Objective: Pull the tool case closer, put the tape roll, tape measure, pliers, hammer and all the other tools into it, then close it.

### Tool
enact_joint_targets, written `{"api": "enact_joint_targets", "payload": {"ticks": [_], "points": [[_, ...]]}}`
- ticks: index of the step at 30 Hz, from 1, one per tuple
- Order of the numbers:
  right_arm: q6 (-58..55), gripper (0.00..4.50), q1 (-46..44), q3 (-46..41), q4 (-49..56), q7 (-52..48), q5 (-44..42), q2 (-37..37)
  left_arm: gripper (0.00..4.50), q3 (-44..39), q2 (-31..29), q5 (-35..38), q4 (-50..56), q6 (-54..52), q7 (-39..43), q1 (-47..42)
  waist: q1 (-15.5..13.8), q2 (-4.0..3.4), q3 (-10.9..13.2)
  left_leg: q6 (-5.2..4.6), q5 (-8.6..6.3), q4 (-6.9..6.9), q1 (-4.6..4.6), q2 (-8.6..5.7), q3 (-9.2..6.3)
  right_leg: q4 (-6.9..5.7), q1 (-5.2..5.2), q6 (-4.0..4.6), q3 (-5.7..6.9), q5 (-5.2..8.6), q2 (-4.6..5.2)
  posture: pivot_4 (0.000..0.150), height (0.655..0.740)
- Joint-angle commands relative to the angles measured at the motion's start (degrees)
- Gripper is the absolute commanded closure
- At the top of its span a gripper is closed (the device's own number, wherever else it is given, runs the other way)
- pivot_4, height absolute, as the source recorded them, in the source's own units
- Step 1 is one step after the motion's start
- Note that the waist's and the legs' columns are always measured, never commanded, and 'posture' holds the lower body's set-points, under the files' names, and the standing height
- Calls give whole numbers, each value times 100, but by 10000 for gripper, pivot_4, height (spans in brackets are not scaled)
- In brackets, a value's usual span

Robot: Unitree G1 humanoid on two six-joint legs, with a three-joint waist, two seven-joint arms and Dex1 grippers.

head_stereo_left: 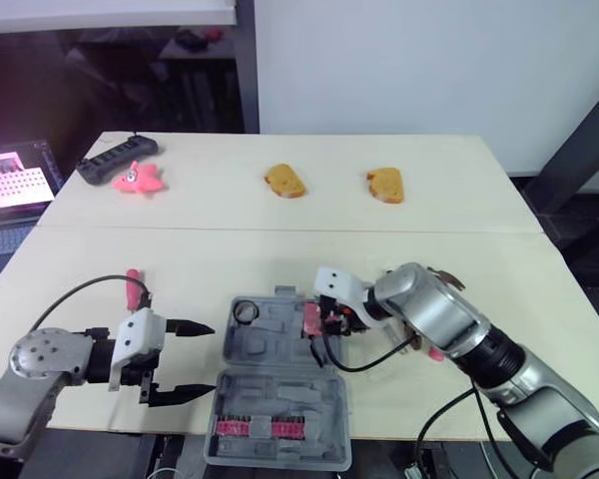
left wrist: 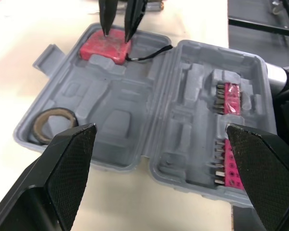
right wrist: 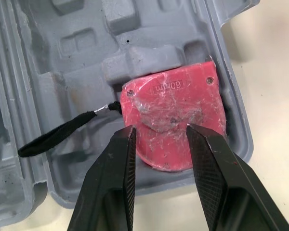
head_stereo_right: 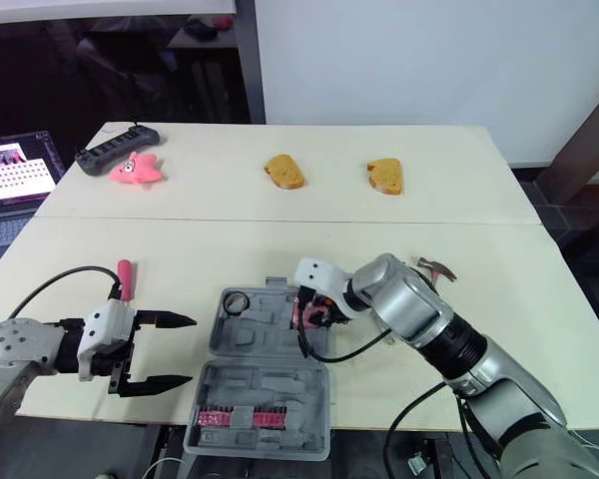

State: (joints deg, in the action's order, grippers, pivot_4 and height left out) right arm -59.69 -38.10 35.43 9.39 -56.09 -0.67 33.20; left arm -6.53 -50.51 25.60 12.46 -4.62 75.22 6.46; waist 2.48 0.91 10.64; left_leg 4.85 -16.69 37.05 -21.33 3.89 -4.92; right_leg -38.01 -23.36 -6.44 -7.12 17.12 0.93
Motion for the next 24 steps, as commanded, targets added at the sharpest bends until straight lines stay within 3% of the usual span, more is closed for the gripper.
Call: {"api": "enact_joint_targets", "payload": {"ticks": [1,12,18,22,24], "points": [[-395,27564,376,475,-535,51,22,41,0,-143,-55,74,145,12,-2,11,-1,5,-6,0,0,0,0,0,0,0,1,1,0,1,0,1500,7400],[-377,27564,256,13,-443,175,-230,-274,0,-149,-59,66,127,-7,-27,-11,22,45,-42,0,0,-3,10,1,0,0,5,3,-1,1,-2,1500,7400],[-357,27564,127,-1135,895,202,-820,-221,0,-279,-34,83,107,-19,-160,77,22,1,9,0,0,-3,-14,1,0,-1,-19,-2,-1,-2,-2,1500,7400],[-51,27564,705,-2217,2080,140,-1427,34,0,-581,5,125,83,-114,-402,241,9,-21,34,0,0,-9,-36,1,-1,-2,-43,-19,-2,-10,-2,1500,7400],[430,27564,1412,-2778,2457,212,-1554,166,0,-835,60,128,30,-159,-582,424,-12,-12,31,-1,-1,-14,-37,1,-2,1,-42,-19,0,-10,0,1500,7400]]}}
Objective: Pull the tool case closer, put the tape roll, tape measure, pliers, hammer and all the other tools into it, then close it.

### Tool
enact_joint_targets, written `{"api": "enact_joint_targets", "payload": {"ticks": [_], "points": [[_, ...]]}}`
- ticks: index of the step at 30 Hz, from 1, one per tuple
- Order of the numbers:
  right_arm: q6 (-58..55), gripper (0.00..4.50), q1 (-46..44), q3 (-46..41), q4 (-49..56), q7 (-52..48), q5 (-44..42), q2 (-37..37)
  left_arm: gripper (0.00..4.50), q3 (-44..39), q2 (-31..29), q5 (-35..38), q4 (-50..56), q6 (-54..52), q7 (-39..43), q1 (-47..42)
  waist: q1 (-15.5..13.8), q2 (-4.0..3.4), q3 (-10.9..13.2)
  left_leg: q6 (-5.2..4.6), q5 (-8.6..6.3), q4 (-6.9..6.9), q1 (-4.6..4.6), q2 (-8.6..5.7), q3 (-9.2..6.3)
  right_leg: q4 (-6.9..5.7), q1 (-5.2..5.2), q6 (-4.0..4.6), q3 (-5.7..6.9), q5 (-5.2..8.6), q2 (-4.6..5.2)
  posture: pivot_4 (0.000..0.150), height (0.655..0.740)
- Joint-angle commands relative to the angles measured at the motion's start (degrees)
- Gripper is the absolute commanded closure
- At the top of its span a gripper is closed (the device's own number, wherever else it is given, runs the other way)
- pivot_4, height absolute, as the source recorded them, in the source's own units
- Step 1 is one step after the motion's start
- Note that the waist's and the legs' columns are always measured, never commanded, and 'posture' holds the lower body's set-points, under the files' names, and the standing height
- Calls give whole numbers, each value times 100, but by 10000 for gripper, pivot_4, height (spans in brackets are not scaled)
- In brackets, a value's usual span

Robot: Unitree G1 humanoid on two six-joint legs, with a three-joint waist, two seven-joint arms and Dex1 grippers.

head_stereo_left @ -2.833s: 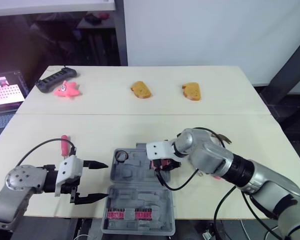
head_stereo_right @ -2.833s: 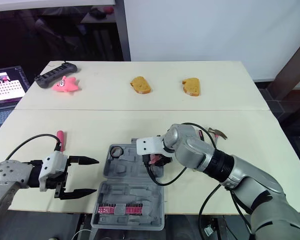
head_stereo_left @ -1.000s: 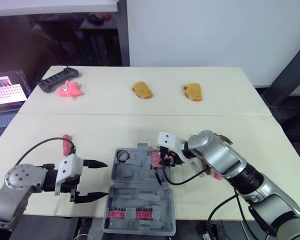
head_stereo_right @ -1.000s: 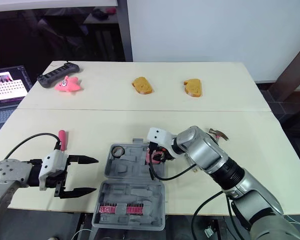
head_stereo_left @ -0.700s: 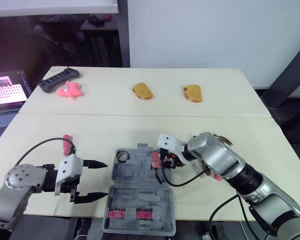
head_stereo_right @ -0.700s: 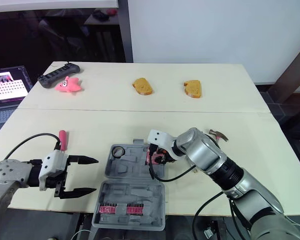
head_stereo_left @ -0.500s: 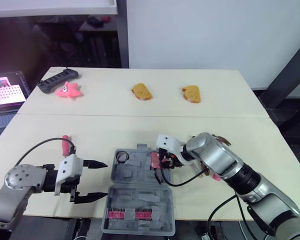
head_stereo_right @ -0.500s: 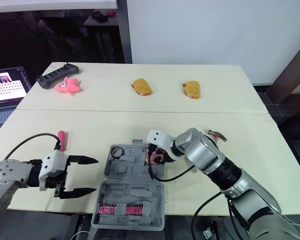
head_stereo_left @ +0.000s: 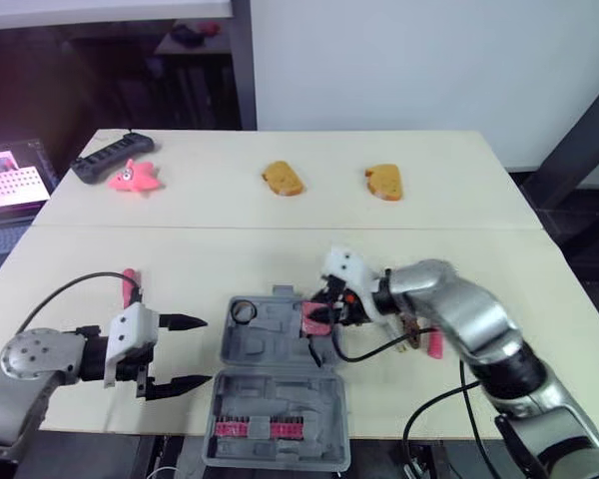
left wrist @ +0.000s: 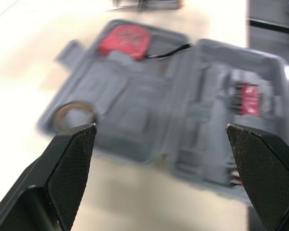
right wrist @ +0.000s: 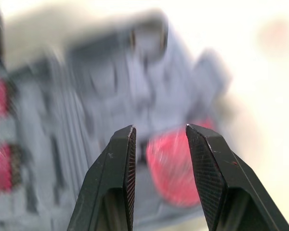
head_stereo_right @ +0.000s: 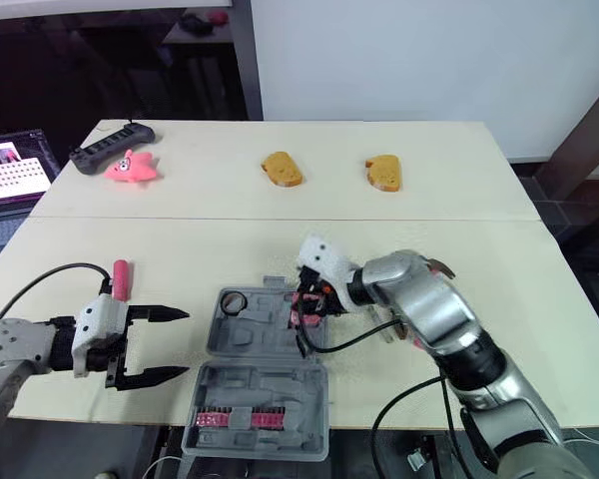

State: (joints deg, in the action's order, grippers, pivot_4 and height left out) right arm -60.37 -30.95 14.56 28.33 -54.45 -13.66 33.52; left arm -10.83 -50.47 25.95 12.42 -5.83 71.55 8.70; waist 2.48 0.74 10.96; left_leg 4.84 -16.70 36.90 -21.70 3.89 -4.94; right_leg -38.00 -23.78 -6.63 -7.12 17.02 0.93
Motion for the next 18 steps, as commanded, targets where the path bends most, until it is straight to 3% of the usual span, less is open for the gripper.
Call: {"api": "enact_joint_targets", "payload": {"ticks": [1,6,11,14,17,18], "points": [[661,27564,966,-929,659,127,-314,143,0,-508,76,95,8,-48,-284,273,-14,9,-1,-2,-2,-2,-2,0,0,5,2,-1,1,1,2,1500,7400],[2305,27564,3215,-2454,421,77,-156,562,0,-1405,199,8,-759,-25,-835,577,-13,10,10,-19,-12,3,-2,-1,6,12,6,-3,0,5,2,1500,7400],[2640,27564,4624,-3709,-30,133,-458,558,0,-2128,91,-141,-1715,267,-796,1049,72,18,15,-23,-14,9,30,-2,20,12,26,19,-18,17,-1,1500,7400],[2869,19257,4923,-4155,-172,145,-649,502,0,-2308,-52,-226,-2252,447,-633,1172,136,20,15,-23,-14,9,35,-1,20,11,29,23,-19,17,-2,1500,7400],[3404,3812,5255,-4545,-656,82,-514,612,0,-2486,-296,-286,-3075,650,-455,1135,143,33,18,-21,-14,9,33,-2,20,12,30,24,-19,18,-1,1500,7400],[3611,663,5343,-4623,-819,57,-448,654,0,-2505,-367,-325,-3275,748,-420,1118,141,33,18,-21,-15,7,33,-2,20,12,29,24,-19,18,-1,1500,7400]]}}
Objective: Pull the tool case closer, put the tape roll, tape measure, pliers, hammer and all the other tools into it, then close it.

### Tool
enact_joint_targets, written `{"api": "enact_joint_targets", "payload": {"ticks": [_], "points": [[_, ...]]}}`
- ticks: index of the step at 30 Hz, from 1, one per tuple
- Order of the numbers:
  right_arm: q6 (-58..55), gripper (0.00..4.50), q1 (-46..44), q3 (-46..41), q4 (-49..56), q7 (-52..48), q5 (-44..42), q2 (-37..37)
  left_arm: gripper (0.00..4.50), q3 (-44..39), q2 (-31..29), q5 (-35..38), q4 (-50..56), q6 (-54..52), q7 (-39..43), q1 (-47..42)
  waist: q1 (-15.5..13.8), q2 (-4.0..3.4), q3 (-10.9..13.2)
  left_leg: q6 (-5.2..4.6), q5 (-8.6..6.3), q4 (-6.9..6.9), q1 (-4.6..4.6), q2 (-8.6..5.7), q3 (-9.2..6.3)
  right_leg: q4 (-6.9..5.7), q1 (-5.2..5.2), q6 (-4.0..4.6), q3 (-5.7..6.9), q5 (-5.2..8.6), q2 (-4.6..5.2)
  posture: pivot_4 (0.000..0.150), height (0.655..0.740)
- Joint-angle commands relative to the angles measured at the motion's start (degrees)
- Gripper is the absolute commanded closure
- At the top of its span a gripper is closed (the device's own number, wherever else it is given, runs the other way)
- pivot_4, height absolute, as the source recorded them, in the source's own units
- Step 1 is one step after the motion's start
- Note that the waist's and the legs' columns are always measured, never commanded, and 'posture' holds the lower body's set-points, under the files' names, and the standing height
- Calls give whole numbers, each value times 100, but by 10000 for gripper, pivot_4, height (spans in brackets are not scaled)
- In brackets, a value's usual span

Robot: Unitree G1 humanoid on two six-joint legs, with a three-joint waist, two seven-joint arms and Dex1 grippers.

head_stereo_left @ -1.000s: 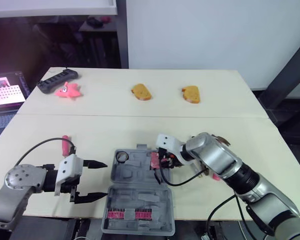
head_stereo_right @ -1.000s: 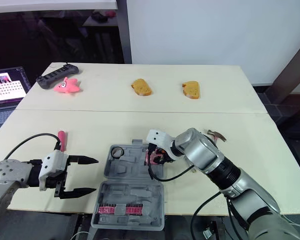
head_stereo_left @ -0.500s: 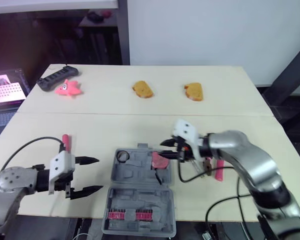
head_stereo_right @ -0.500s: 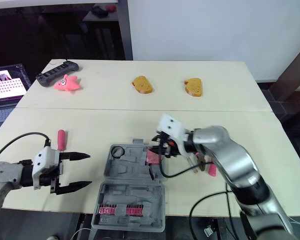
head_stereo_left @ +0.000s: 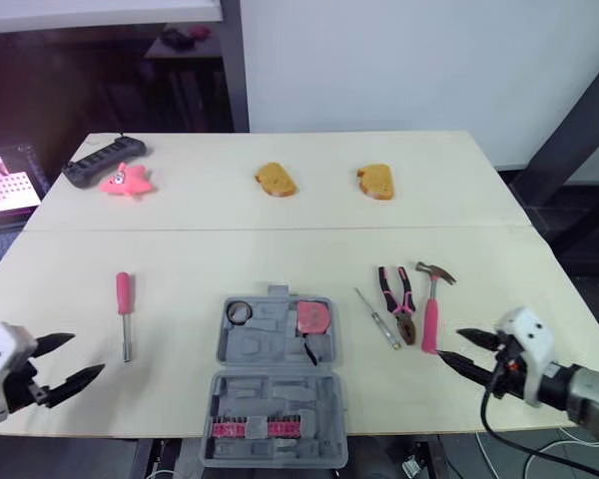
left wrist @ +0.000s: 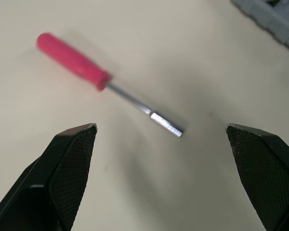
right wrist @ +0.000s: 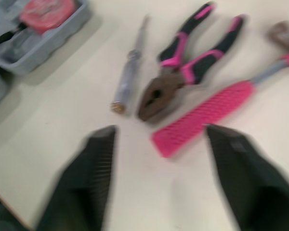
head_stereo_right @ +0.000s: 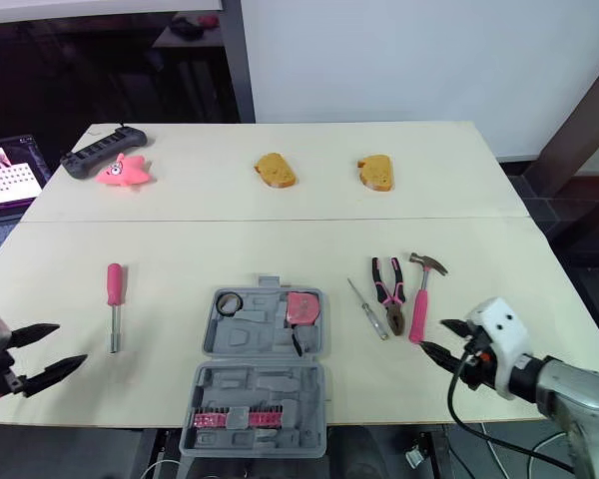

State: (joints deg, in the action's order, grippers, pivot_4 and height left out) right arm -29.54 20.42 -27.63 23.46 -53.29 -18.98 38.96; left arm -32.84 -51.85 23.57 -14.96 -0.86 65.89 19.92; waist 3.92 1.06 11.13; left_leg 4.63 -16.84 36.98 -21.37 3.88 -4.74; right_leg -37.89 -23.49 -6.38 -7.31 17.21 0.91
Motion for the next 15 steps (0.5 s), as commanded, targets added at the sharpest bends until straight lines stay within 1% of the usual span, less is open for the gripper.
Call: {"api": "enact_joint_targets", "payload": {"ticks": [1,4,6,15], "points": [[711,663,284,-473,-505,-108,106,146,0,-314,-314,-120,-770,333,164,-64,-4,1,1,0,0,-1,-2,0,1,2,-1,0,0,2,1,1500,7400],[1144,663,391,-555,-971,-194,159,263,0,-296,-515,-205,-1403,609,192,-327,-5,5,3,1,0,-3,-4,0,4,10,1,-1,0,4,2,1500,7400],[1340,663,403,-585,-1207,-213,163,338,0,-230,-577,-254,-1630,726,234,-468,4,4,3,1,0,-2,-3,0,4,10,2,1,-1,2,3,1500,7400],[1615,663,487,-429,-1328,-158,151,364,0,35,-466,-307,-1670,783,243,-767,4,3,3,1,0,-8,-1,0,5,9,2,0,-2,2,2,1500,7400]]}}
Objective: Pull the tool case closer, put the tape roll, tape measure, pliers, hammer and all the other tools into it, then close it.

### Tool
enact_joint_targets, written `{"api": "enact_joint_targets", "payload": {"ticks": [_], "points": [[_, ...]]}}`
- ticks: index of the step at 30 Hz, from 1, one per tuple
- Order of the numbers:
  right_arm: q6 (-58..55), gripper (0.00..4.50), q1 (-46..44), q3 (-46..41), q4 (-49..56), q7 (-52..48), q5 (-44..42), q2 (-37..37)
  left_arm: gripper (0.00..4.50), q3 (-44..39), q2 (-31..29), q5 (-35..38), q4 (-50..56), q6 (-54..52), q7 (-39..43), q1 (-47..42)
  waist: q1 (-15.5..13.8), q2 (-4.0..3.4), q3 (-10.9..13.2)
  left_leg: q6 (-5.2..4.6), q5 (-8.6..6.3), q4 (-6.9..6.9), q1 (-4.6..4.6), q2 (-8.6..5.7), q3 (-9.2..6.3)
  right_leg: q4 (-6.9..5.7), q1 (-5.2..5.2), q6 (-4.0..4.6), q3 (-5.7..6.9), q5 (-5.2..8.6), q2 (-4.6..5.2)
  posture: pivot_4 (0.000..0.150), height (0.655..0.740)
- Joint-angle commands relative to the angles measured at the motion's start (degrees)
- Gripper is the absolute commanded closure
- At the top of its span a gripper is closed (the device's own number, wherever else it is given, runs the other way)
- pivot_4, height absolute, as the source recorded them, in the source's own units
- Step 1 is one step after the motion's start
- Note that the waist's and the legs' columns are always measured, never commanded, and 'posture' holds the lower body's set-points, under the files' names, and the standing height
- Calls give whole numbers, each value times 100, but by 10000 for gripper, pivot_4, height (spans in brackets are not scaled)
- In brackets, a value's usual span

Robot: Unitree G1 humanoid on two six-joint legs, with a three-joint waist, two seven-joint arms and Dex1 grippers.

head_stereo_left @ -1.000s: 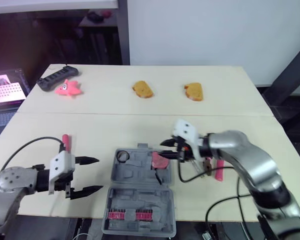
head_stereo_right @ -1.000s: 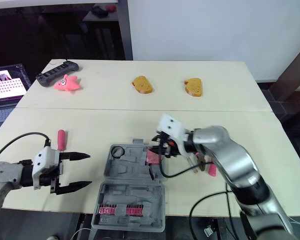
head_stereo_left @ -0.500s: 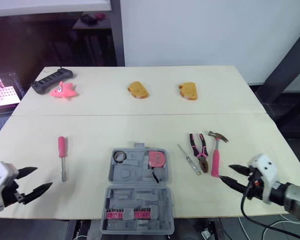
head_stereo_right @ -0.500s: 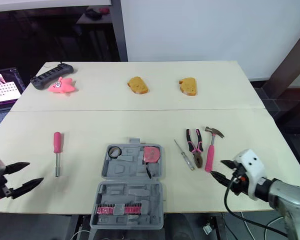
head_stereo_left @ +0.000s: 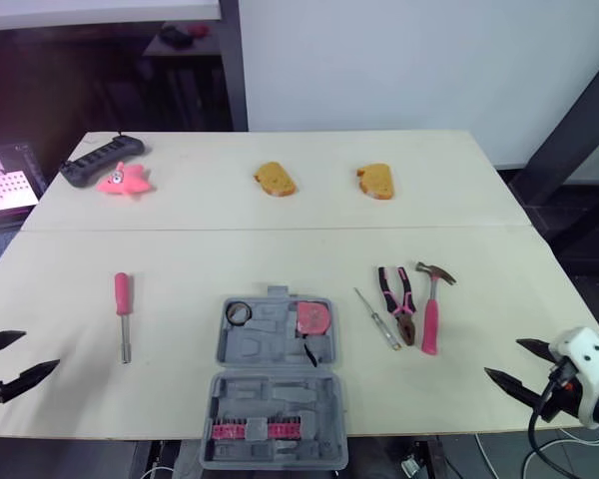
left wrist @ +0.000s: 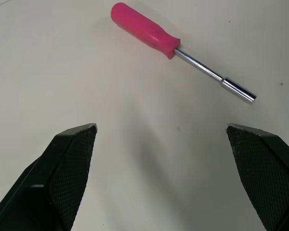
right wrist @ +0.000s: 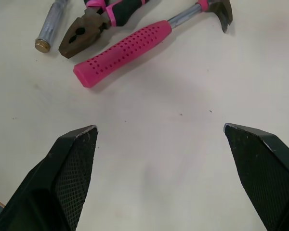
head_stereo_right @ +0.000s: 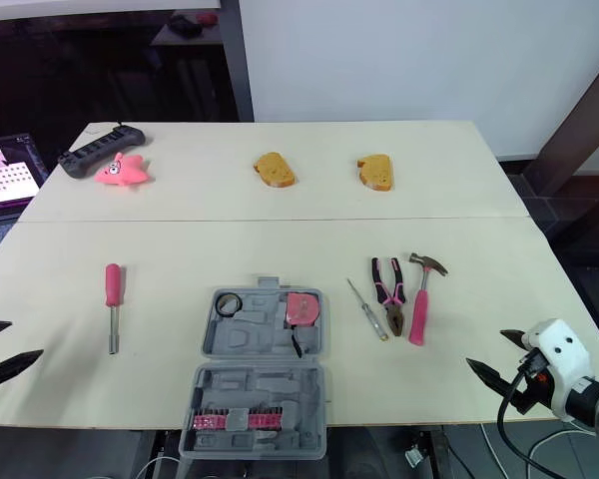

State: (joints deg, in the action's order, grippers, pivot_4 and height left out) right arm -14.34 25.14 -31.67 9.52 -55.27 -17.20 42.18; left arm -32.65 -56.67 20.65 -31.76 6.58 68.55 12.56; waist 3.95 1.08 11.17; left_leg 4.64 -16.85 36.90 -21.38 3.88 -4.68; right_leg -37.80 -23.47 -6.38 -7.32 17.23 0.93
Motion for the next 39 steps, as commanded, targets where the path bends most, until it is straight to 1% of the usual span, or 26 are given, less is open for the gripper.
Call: {"api": "enact_joint_targets", "payload": {"ticks": [1,4,8,11,14,16,18,23,26,31,39], "points": [[95,663,16,-12,78,53,-31,43,0,42,33,-16,38,31,-23,-38,1,1,0,0,0,1,0,0,0,0,1,0,0,0,0,1500,7400],[62,663,29,39,202,109,-59,25,0,101,71,-25,71,28,-15,-82,-1,0,0,0,0,1,0,0,0,0,1,0,0,0,0,1500,7400],[-380,663,-117,226,922,575,-225,-206,0,297,195,-22,330,-30,-58,-193,-3,-2,0,0,0,3,0,0,-1,-1,2,-1,0,-1,-1,1500,7400],[-1360,663,-383,348,1871,1333,-641,-529,0,567,391,125,1064,-310,24,-217,-9,-2,-1,0,0,4,0,0,-1,-3,2,-2,-1,-2,0,1500,7400],[-2230,663,-698,506,2572,2066,-912,-834,0,804,555,233,1807,-562,78,-141,-13,0,-2,3,2,8,-1,0,-1,-10,2,-3,-2,-3,0,1500,7400],[-2845,663,-1065,854,3008,2828,-878,-1197,0,1103,690,309,2529,-752,97,-54,-10,0,-3,3,2,8,0,0,-3,-12,2,-4,-2,-3,0,1500,7400],[-3316,663,-1399,1220,3220,3472,-746,-1549,0,1346,795,343,3077,-926,55,-50,-15,-2,-3,3,2,7,-1,1,-4,-13,1,-4,-2,-3,0,1500,7400],[-3834,663,-1903,2122,3112,4638,-123,-2246,0,1854,928,553,4297,-1367,-12,-180,-26,-1,-3,3,2,10,-3,0,-5,-14,-1,-3,-1,-3,0,1500,7400],[-3921,663,-2019,2393,2968,4969,114,-2478,0,1993,932,601,4670,-1451,25,-179,-15,-2,-3,3,2,9,-3,0,-5,-14,-2,-3,-2,-3,0,1500,7400],[-3821,663,-2062,2643,2592,5253,369,-2776,0,2130,908,523,4832,-1372,72,-158,6,-4,-2,3,2,8,-1,0,-5,-17,-4,-3,-2,-3,-2,1500,7400],[-3519,663,-2254,2759,1883,5302,592,-2998,0,2149,885,517,4969,-1369,41,-111,4,-5,-1,2,2,8,-2,0,-6,-17,-5,-3,-2,-3,-2,1500,7400]]}}
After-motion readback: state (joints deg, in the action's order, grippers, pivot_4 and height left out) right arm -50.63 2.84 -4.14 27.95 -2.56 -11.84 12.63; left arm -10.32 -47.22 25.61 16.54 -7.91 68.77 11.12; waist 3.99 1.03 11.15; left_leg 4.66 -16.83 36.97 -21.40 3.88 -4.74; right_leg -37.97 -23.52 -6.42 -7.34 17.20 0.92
